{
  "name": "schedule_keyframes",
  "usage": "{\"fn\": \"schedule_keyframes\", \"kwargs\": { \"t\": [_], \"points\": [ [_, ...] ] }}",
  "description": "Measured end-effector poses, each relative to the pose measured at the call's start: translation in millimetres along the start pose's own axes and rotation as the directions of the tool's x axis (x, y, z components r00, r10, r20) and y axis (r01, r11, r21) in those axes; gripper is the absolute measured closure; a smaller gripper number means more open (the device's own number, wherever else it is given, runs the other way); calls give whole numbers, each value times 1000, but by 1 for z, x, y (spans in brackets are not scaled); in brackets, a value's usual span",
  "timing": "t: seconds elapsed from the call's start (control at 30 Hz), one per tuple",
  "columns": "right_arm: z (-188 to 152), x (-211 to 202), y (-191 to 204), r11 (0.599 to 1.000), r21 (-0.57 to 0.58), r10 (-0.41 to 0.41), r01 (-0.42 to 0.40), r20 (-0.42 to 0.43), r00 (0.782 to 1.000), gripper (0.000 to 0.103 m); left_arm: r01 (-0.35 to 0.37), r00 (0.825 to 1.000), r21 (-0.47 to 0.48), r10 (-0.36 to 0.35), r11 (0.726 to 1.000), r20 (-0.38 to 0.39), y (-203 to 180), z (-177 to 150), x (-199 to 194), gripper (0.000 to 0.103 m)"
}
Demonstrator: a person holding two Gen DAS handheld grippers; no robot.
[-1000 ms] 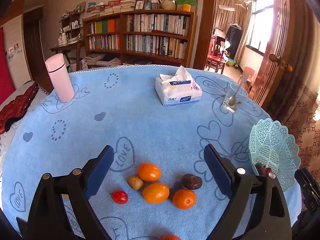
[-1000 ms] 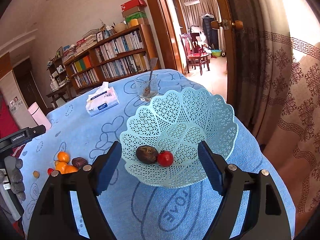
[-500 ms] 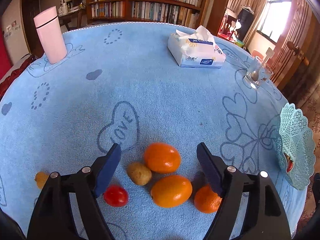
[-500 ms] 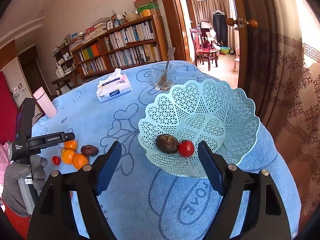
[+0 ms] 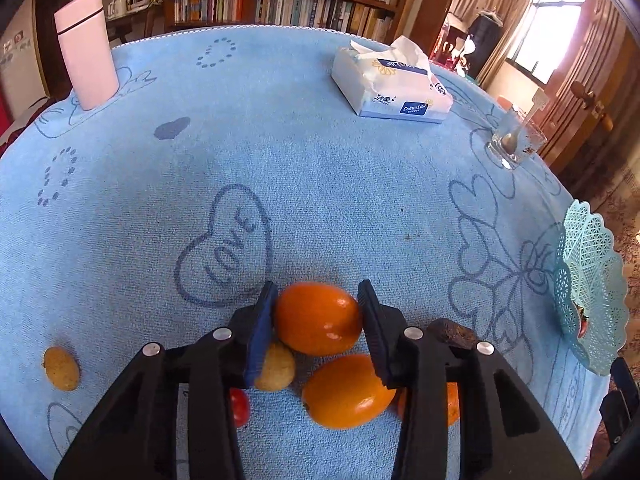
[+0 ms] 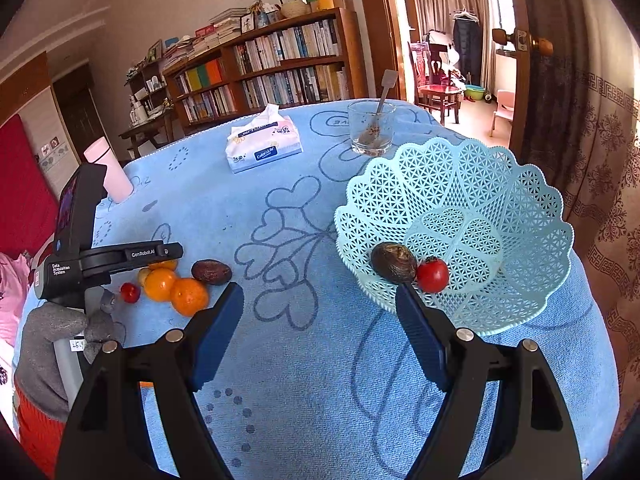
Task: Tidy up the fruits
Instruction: 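Grasp the oval orange with the left tool while the right tool grasps a mandarin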
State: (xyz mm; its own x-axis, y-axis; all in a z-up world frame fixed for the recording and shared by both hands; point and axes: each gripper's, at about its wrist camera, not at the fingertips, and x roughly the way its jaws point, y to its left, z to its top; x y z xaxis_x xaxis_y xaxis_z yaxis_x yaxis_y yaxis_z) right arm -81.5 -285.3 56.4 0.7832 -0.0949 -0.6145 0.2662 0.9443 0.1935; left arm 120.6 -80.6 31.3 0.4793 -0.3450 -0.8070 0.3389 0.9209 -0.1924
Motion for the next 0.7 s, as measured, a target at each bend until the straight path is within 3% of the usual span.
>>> {"fn": "schedule_keyframes", "kwargs": {
  "t": [0.43,0.7],
  "points": [
    [-8,32,61,989,-94,101,-111,-101,990,23,38,983,-44,-29,998,181,21,4,-63,61],
    [-15,68,96,972,-151,148,-180,-197,969,23,-5,959,-73,25,997,281,35,6,-100,61]
  ]
}}
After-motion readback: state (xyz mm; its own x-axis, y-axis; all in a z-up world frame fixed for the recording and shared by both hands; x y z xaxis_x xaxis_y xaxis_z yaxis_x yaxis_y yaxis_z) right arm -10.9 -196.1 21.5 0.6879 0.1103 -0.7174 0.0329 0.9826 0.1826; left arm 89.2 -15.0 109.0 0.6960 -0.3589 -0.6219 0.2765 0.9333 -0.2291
